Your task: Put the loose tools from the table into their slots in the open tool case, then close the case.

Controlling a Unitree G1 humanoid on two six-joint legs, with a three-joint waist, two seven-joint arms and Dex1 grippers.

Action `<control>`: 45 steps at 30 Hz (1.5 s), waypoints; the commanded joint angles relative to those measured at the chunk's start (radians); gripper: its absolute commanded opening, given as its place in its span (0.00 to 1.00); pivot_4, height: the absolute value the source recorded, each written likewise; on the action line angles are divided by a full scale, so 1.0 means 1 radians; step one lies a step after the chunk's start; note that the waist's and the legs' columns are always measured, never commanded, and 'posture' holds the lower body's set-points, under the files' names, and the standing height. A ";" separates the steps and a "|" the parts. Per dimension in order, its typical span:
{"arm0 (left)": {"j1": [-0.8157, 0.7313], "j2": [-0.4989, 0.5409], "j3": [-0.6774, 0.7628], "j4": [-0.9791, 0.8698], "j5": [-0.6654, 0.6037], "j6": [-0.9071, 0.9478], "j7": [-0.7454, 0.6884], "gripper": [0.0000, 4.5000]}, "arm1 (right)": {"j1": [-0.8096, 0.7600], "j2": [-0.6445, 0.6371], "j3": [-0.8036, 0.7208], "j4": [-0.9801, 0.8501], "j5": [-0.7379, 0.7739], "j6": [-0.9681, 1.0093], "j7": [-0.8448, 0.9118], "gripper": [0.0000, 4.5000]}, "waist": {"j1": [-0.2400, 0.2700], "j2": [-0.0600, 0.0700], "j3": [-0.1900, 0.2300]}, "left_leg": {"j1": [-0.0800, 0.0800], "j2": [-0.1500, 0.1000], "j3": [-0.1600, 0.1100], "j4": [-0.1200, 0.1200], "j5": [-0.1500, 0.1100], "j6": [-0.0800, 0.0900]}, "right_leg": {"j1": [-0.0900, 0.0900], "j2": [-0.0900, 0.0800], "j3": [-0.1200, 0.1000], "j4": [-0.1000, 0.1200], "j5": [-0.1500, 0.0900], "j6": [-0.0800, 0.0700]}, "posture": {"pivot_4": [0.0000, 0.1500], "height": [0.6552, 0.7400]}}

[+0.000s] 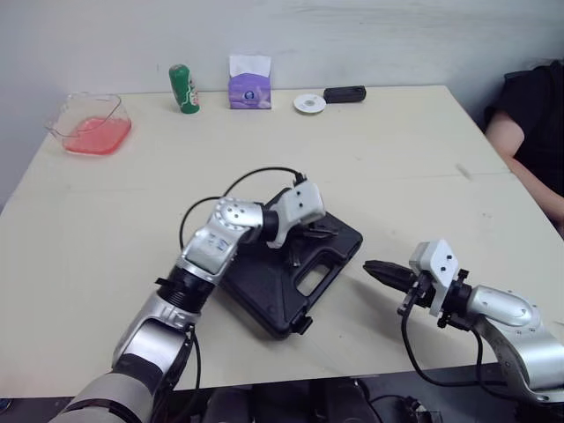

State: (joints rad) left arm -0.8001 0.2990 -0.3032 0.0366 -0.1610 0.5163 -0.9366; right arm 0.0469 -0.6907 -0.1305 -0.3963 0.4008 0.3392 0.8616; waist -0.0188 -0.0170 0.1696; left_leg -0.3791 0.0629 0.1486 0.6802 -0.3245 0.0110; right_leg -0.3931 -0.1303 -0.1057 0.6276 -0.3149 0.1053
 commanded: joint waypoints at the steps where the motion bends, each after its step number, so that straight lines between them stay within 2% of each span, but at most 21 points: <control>1: -0.021 0.042 0.063 -0.169 -0.116 0.044 -0.080 0.01 | 0.036 -0.039 -0.028 -0.076 0.048 0.015 0.045 0.00 | 0.008 0.001 0.001 | 0.000 0.000 0.000 0.000 0.000 0.000 | 0.000 0.000 0.000 0.000 0.000 0.000 | 1.00 1.00; 5: 0.071 0.159 0.092 -0.272 -0.162 -0.035 -0.185 0.01 | 0.081 -0.056 -0.008 -0.101 0.062 0.000 0.087 0.00 | 0.014 0.003 0.003 | 0.000 0.000 0.000 0.000 0.000 0.000 | 0.000 0.001 0.000 -0.001 0.000 0.000 | 1.00 1.00; 8: 0.200 0.219 0.167 -0.339 -0.204 -0.036 -0.167 0.01 | 0.132 -0.028 0.057 -0.145 0.070 -0.051 0.131 0.00 | 0.017 0.004 0.005 | 0.001 0.001 0.001 0.000 0.000 -0.001 | 0.000 0.001 0.001 -0.001 0.000 0.000 | 1.00 1.00; 15: 0.407 0.378 0.183 -0.494 -0.216 -0.057 -0.209 0.01 | 0.180 -0.013 0.193 -0.200 0.026 -0.052 0.129 0.00 | 0.020 0.003 0.007 | 0.001 0.000 0.000 0.000 -0.001 0.001 | 0.001 -0.001 0.001 -0.002 0.000 0.000 | 1.00 1.00; 22: 0.467 0.410 0.128 -0.559 -0.195 -0.061 -0.193 0.01 | 0.187 -0.022 0.280 -0.224 -0.010 -0.042 0.118 0.00 | 0.022 0.004 0.007 | 0.000 0.000 0.000 0.000 -0.003 0.000 | 0.000 -0.001 0.001 -0.002 0.000 0.000 | 1.00 1.00; 27: 0.478 0.409 0.036 -0.529 -0.106 -0.014 -0.120 0.01 | 0.122 0.014 0.337 -0.202 -0.022 -0.026 0.097 0.00 | 0.019 0.004 0.007 | 0.000 0.000 0.000 0.000 -0.003 0.000 | 0.000 0.000 0.001 -0.002 0.000 0.000 | 1.00 1.00; 34: 0.516 0.474 -0.034 -0.477 -0.015 -0.029 -0.101 0.01 | 0.059 0.041 0.369 -0.160 -0.035 -0.042 0.097 0.00 | 0.019 0.005 0.006 | 0.002 0.000 0.000 -0.001 -0.003 0.000 | 0.001 0.000 0.001 -0.002 0.000 -0.001 | 1.00 1.00; 45: 0.533 0.453 -0.060 -0.437 -0.018 -0.043 -0.065 0.01 | -0.018 0.072 0.377 -0.176 0.016 -0.011 0.113 0.00 | 0.020 0.005 0.004 | 0.004 0.001 0.000 -0.001 -0.004 0.001 | 0.003 -0.001 0.001 -0.002 -0.001 -0.001 | 1.00 1.00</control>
State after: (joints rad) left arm -0.3109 0.7388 -0.2849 -0.4919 -0.2472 0.4403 -1.0034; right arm 0.0538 -0.6404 0.2412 -0.5343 0.3779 0.3273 0.9793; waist 0.0013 -0.0115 0.1740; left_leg -0.3748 0.0634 0.1487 0.6791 -0.3283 0.0122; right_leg -0.3904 -0.1313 -0.1047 0.6260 -0.3154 0.1043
